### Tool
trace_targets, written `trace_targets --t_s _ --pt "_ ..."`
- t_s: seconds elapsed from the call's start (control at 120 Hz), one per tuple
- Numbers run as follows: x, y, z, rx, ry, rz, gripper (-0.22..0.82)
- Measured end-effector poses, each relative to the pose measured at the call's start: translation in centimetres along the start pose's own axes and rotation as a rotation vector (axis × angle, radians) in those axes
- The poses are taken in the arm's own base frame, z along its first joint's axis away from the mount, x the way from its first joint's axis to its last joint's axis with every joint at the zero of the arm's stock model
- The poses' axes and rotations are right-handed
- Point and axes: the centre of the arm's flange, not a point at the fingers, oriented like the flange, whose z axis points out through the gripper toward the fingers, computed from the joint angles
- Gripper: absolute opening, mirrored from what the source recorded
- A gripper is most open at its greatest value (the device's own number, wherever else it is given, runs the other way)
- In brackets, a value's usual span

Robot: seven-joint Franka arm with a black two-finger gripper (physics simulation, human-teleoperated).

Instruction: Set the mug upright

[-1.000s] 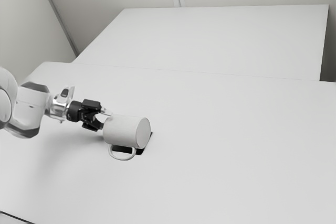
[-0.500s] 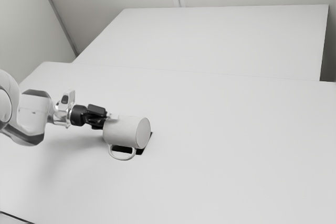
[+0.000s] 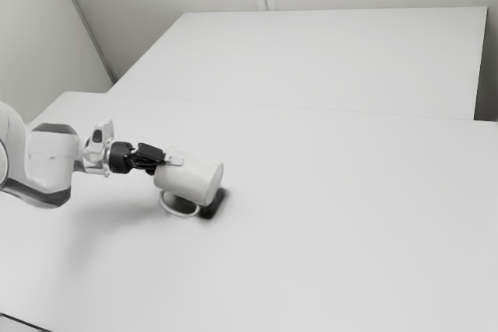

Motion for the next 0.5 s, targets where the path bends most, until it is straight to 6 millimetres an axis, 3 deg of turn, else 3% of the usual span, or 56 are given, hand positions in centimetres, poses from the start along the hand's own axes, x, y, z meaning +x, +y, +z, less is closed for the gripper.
trace_targets --t_s 0.075,0.192,0.233,0.342,0.5 --pt "1.6 1.8 0.3 -0.009 -0.001 0.054 -0.15" --pt "8.3 7.9 1.7 0.056 -0.113 0.257 -0.17" --pt "9.8 9.7 2.8 0.123 -0.207 0.321 -0.17" --pt "10.1 10.8 6.3 0.345 -0.486 0.415 -0.17" --pt "10.8 11.5 8.4 0.673 -0.722 0.510 -0.18"
